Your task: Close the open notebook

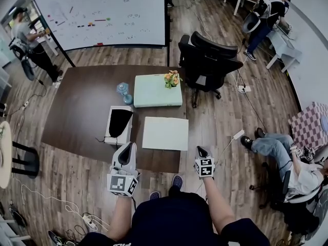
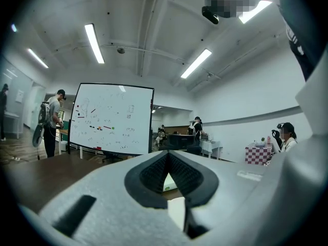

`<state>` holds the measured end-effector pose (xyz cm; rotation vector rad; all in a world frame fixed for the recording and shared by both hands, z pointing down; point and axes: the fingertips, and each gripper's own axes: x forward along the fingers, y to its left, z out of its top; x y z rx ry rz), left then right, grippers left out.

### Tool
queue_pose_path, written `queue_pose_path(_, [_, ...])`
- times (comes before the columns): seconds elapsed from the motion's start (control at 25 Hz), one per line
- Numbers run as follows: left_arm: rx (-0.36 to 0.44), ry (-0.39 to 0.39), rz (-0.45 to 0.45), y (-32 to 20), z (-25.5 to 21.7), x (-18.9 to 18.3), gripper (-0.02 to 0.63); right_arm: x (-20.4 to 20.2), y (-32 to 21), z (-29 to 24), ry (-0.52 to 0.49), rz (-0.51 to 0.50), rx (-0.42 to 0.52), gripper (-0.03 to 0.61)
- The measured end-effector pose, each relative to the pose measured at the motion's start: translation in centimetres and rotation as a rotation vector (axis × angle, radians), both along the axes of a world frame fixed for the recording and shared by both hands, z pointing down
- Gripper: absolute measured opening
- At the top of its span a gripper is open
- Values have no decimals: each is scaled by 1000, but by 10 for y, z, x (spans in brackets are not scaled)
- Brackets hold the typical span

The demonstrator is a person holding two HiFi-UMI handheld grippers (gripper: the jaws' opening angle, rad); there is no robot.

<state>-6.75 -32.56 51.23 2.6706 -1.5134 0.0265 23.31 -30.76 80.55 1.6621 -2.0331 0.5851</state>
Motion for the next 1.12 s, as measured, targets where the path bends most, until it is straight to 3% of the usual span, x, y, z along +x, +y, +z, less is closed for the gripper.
queue_pose_path(0.56, [7, -23, -8, -8, 7, 7, -5, -14, 0, 85, -21, -92, -126, 8])
queue_pose_path(1.12, [2, -32, -23, -5, 13, 8, -5, -31, 6, 132, -27, -167, -210, 8])
